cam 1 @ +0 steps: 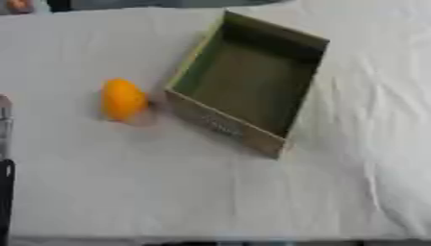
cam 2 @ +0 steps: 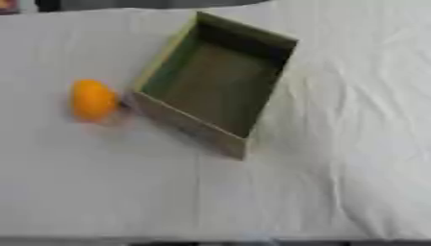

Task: Pick up objects on the table and place them in the box.

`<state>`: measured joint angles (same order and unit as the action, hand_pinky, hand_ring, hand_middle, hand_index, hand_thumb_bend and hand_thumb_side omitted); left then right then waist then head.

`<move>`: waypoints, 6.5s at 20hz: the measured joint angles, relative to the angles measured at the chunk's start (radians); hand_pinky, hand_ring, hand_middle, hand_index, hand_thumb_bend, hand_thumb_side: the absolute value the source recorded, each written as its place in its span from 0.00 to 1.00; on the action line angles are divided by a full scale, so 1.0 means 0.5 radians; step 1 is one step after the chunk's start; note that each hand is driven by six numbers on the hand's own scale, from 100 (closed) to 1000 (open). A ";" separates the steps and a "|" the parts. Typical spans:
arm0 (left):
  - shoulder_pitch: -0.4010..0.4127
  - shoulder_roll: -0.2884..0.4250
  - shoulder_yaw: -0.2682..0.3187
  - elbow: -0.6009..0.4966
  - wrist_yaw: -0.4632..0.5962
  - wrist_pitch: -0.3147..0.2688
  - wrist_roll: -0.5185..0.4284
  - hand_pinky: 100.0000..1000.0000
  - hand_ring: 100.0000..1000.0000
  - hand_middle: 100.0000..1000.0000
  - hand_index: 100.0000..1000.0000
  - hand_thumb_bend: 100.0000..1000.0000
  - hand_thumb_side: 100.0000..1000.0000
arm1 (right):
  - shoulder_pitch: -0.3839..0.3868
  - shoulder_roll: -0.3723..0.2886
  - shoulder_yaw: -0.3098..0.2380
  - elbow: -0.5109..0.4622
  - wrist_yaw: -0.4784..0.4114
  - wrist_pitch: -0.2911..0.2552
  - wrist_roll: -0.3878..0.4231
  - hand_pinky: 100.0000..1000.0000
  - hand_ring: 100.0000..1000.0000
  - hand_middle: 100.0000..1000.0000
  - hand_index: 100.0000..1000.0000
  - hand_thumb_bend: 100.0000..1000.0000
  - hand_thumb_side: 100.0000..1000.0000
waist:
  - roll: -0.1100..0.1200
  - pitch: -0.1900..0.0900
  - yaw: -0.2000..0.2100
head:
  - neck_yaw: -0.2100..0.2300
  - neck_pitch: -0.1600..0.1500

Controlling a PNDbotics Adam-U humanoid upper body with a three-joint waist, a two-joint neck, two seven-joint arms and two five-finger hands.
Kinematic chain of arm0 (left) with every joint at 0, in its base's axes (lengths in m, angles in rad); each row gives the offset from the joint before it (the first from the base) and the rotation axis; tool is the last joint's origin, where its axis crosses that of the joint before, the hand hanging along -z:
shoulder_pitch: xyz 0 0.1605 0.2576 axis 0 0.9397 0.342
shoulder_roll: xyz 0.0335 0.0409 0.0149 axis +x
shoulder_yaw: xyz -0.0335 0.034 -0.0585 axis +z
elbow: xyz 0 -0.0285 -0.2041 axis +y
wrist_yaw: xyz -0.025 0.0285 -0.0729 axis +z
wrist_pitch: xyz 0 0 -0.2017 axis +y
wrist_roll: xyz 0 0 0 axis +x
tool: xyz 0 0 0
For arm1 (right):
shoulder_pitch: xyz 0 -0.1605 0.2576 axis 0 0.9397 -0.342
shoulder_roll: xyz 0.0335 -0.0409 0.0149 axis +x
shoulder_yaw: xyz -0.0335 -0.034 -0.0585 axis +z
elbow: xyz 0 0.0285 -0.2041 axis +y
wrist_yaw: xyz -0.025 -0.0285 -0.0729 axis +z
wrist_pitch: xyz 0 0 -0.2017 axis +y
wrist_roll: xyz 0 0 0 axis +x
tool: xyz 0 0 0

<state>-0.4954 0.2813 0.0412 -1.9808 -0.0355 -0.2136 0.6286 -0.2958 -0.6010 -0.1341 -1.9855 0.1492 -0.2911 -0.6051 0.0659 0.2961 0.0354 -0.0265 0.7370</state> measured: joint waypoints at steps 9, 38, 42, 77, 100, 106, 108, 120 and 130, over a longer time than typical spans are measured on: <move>0.002 0.000 0.000 0.000 0.000 0.000 0.001 0.62 0.58 0.54 0.83 0.01 0.95 | 0.000 0.000 0.000 0.000 0.001 0.001 -0.001 0.74 0.81 0.79 0.88 0.00 0.54 | 0.000 0.000 -0.004 | 0.011 -0.016; -0.529 0.520 -0.322 0.235 -1.627 0.791 -1.790 0.77 0.74 0.68 0.88 0.50 0.99 | 0.011 -0.003 0.023 0.000 0.007 0.011 0.018 0.74 0.81 0.79 0.88 0.00 0.55 | 0.021 -0.001 -0.029 | -0.004 -0.036; -0.668 0.530 -0.428 0.361 -1.728 0.739 -2.040 0.78 0.75 0.69 0.88 0.59 1.00 | 0.011 -0.004 0.027 0.000 0.006 0.013 0.024 0.74 0.81 0.79 0.88 0.00 0.55 | 0.026 -0.006 -0.030 | -0.005 -0.036; -0.842 0.500 -0.646 0.839 -1.758 0.479 -3.045 0.86 0.88 0.82 0.96 0.75 0.76 | 0.013 -0.006 0.049 0.000 -0.004 0.020 0.065 0.74 0.81 0.79 0.88 0.00 0.55 | 0.052 -0.014 -0.025 | -0.019 -0.038; -0.751 0.597 -0.728 1.149 -1.955 0.366 -3.074 0.85 0.88 0.80 0.94 0.68 0.69 | 0.012 -0.006 0.049 0.000 -0.003 0.020 0.065 0.74 0.81 0.79 0.88 0.00 0.55 | 0.048 -0.010 -0.042 | -0.022 -0.055; -0.751 0.578 -0.753 1.268 -2.061 0.346 -3.073 0.85 0.88 0.80 0.94 0.69 0.68 | 0.011 -0.006 0.049 0.000 -0.003 0.020 0.066 0.74 0.81 0.78 0.88 0.00 0.55 | 0.044 -0.004 -0.045 | -0.022 -0.056; -0.751 0.576 -0.754 1.298 -2.101 0.334 -3.072 0.85 0.88 0.80 0.94 0.69 0.68 | 0.011 -0.006 0.049 0.000 -0.003 0.020 0.066 0.74 0.81 0.78 0.88 0.00 0.55 | 0.044 -0.002 -0.045 | -0.021 -0.056; -0.755 0.508 -0.757 1.420 -2.223 0.347 -3.062 0.81 0.85 0.78 0.93 0.61 0.67 | 0.009 -0.006 0.049 0.000 -0.003 0.014 0.074 0.74 0.82 0.78 0.88 0.00 0.56 | 0.042 0.011 -0.046 | -0.020 -0.073; -0.755 0.472 -0.752 1.507 -2.240 0.331 -2.980 0.78 0.83 0.75 0.89 0.45 0.54 | -0.001 -0.006 0.049 0.000 -0.003 0.013 0.075 0.74 0.82 0.78 0.88 0.00 0.56 | 0.038 0.014 -0.056 | -0.012 -0.089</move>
<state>-0.8727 0.5175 -0.3348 -1.2271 -1.1554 -0.0479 -0.8612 -0.2961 -0.6038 -0.1098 -1.9855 0.1475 -0.2847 -0.5678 0.0850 0.3030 0.0072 -0.0323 0.6924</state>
